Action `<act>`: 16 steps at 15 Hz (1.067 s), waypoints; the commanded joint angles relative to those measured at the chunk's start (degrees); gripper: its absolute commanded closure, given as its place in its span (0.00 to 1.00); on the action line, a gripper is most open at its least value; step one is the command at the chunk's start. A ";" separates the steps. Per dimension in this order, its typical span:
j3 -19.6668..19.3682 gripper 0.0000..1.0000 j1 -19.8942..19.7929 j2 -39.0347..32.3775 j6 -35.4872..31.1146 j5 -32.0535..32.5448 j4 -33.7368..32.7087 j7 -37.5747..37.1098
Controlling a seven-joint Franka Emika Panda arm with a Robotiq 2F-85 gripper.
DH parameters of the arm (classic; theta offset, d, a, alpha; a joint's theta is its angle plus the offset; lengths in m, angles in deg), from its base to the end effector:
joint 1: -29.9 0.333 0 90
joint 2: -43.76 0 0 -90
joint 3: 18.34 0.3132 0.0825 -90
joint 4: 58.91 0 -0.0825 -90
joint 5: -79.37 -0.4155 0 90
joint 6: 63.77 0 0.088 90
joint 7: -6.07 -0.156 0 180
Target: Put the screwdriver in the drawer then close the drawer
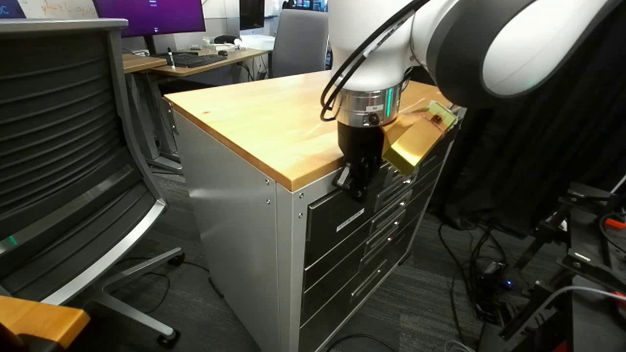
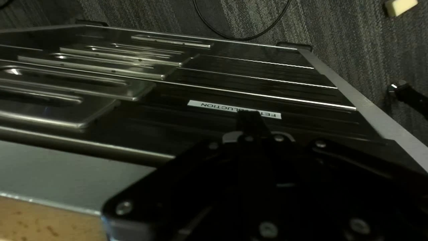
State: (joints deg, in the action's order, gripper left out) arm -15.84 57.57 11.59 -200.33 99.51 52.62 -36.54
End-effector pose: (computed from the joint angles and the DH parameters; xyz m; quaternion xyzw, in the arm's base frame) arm 0.5422 0.2993 0.1040 0.9928 0.0242 0.0114 0.1164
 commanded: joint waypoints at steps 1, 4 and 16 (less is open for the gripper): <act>-0.87 0.72 -0.06 3.78 -2.67 0.73 1.80 -1.79; 0.25 0.56 -1.38 9.43 0.98 -1.99 4.01 -2.00; 7.05 0.00 -9.39 27.58 29.46 -18.68 -7.01 6.45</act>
State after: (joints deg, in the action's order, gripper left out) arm -11.01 50.36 37.47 -176.11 85.46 49.98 -33.97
